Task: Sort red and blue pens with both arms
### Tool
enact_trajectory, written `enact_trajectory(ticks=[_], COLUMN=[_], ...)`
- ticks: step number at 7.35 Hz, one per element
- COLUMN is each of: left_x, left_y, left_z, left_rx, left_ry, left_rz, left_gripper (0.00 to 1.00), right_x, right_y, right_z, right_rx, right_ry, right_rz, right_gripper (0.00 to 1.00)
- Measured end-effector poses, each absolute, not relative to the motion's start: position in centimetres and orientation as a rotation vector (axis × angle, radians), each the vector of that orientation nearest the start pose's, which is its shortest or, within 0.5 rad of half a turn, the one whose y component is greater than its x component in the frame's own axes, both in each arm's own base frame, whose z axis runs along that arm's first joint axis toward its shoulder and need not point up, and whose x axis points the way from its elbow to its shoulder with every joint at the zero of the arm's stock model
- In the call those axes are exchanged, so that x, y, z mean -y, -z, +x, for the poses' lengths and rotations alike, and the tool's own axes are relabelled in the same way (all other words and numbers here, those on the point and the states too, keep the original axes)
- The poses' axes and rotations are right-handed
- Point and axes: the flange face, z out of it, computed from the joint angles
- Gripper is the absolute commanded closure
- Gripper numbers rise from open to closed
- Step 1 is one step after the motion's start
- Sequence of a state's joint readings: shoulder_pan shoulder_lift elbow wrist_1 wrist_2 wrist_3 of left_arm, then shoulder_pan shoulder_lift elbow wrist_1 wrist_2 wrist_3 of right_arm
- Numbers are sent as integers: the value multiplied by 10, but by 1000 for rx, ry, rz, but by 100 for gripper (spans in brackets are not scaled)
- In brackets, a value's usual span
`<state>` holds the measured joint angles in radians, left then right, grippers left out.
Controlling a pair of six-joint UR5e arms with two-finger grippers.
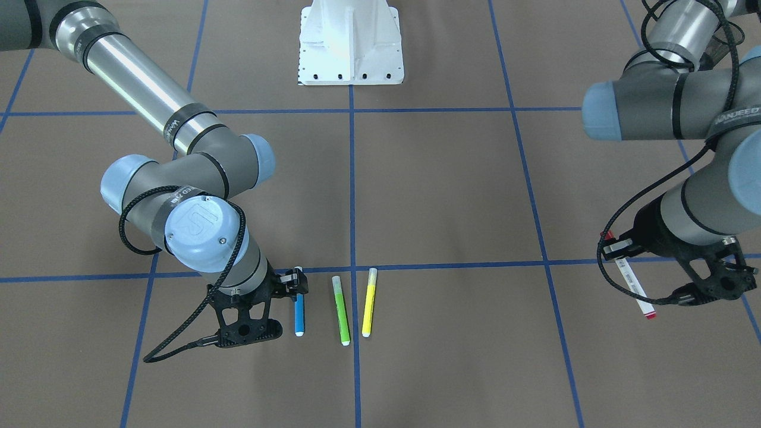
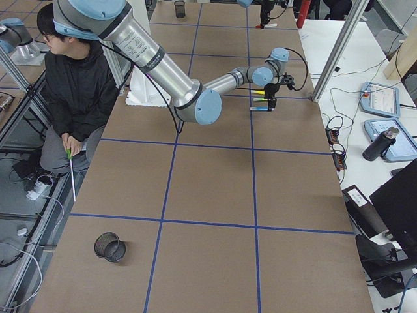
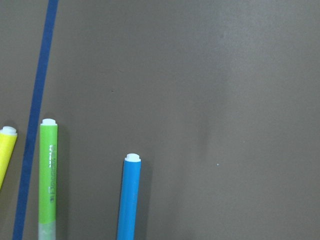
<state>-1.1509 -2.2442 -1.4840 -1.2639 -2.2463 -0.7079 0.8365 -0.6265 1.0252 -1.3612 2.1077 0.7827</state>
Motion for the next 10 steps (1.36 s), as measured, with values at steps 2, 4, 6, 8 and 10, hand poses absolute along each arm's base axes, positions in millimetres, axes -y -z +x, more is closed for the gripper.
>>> enact_trajectory(ticks=[2,4,6,8,10], left_x=[647,616,608,608,608], left_y=[-343,-362,-368,-370,-370], left_z=[193,174,167,163,162], left_rx=[-724,-728,-728,-728,-729], left_ry=[163,144,111,106,97], left_rz=[-102,-87,-72,-67,-62], left_gripper=[100,100,100,100,100], right_x=[667,660,652,646,643], right_y=[-277,-284,-291,-292,-289], right_z=[-514,-528,-550,-563,-568], right_rx=[779,784,776,768,770], right_ry=[111,103,105,108,106], right_rz=[51,50,59,57,51], right_gripper=[7,9,18,27,49])
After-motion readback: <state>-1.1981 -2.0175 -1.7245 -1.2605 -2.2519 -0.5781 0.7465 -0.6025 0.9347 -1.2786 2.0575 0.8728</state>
